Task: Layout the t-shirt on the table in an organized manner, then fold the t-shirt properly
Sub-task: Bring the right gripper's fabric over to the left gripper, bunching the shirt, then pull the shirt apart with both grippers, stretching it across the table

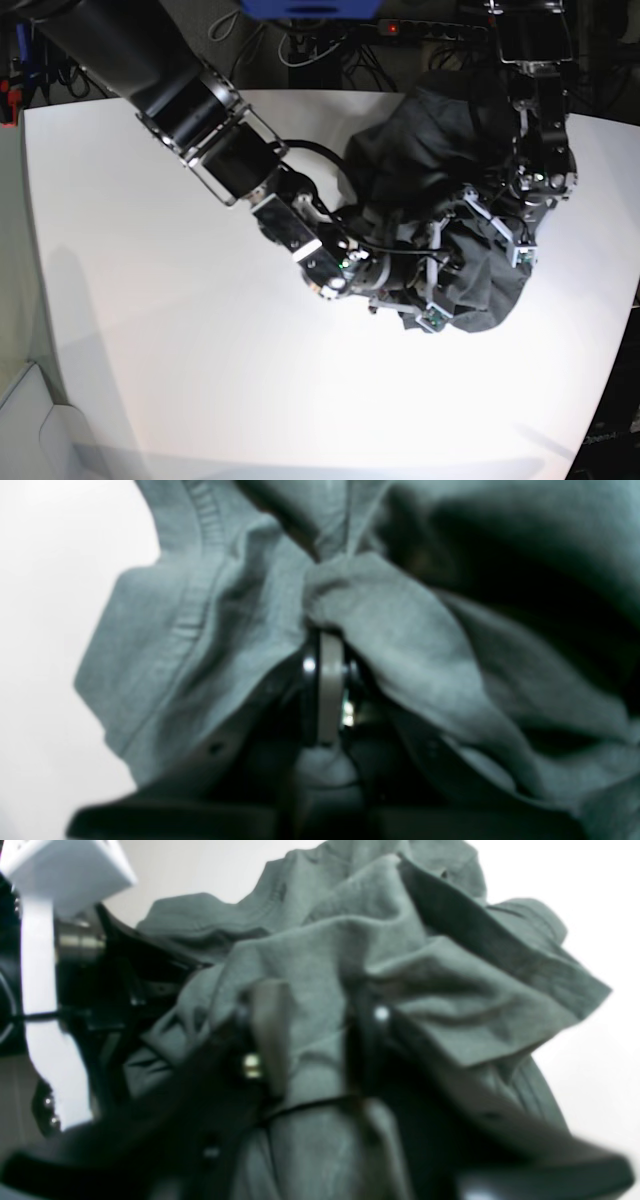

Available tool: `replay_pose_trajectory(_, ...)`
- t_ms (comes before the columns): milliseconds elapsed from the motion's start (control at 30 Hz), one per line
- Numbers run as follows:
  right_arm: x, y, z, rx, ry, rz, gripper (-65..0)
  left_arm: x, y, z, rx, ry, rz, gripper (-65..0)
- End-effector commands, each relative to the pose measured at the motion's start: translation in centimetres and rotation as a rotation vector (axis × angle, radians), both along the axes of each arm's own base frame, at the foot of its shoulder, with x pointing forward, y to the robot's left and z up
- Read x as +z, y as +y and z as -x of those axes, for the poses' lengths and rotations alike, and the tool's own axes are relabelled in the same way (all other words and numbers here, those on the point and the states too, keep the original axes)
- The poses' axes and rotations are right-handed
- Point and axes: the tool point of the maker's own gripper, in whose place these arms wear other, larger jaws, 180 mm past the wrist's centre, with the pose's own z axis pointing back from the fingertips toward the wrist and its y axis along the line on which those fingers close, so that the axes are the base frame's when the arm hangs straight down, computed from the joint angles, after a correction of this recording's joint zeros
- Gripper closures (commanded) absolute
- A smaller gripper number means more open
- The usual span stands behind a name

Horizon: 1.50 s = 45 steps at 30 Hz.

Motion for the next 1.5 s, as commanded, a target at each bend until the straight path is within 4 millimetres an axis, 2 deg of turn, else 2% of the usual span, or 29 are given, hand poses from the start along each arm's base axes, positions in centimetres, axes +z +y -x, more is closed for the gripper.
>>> replay_pose_trajectory(0, 2.3, 0.9, -1.2, -0.001, -0.041, -0.052, -12.3, 0.8, 0.2, -0.6, -0.007, -0.025, -0.008, -0.3)
replay_pose_trajectory(67, 1.6, 0.5, -1.3, -0.008, -0.026, -0.035, -4.7, 0.8, 0.4, -0.6, -0.004, -0.026, -0.009, -0.3)
replay_pose_trajectory(133, 1.6, 0.3, -1.9, -0.014, -0.029, -0.025, 0.0, 0.9, 0.5, -0.6, -0.003, -0.026, -0.011, -0.3)
replay_pose_trajectory(233, 1.6, -0.9, -2.8, -0.041, -0.030, -0.018, 0.0, 0.9, 0.5, -0.6, -0.003, -0.026, -0.011, -0.3)
replay_pose_trajectory(333, 2.9, -2.0, -4.3, -0.088, -0.041, -0.051, -0.5, 0.9, 0.5, -0.6, -0.003, -0.026, -0.011, -0.3)
replay_pose_trajectory(467, 3.4, -3.1, -5.3, -0.120, -0.038, -0.053, -3.5, 0.9, 0.5, -0.6, -0.003, -0.026, -0.011, -0.3)
replay_pose_trajectory(567, 3.3, -3.5, -5.5, -0.127, -0.039, -0.047, -12.2, 0.8, 0.4, -0.6, -0.006, -0.025, -0.011, -0.3)
replay_pose_trajectory(767, 3.2, -3.2, -5.3, -0.124, -0.034, -0.052, -38.9, 0.8, 0.2, -0.6, -0.010, -0.025, -0.009, -0.3)
replay_pose_trajectory(867, 3.2, -3.2, -5.3, -0.126, -0.034, -0.054, -43.9, 0.8, 0.1, -0.6, -0.010, -0.026, -0.006, -0.3)
replay_pose_trajectory(933, 3.0, -3.2, -5.3, -0.128, -0.030, -0.054, -44.2, 0.8, 0.0, -0.6, -0.010, -0.026, -0.005, -0.3)
replay_pose_trajectory(1167, -0.3, -3.6, -5.3, -0.185, 0.036, -0.073, -44.2, 0.7, -0.2, -0.6, -0.013, -0.026, 0.000, -0.3)
replay_pose_trajectory(1333, -0.1, -3.3, -5.5, -0.196, 0.029, -0.102, -43.2, 0.8, 0.0, -0.6, -0.013, -0.026, -0.005, -0.3)
replay_pose_trajectory(1400, 0.2, -3.2, -5.6, -0.196, 0.022, -0.110, -38.7, 0.8, 0.0, -0.6, -0.013, -0.026, -0.005, -0.3)
replay_pose_trajectory(1467, 0.5, -3.0, -5.8, -0.198, 0.010, -0.125, -29.7, 0.7, -0.1, -0.6, -0.013, -0.026, -0.003, -0.3)
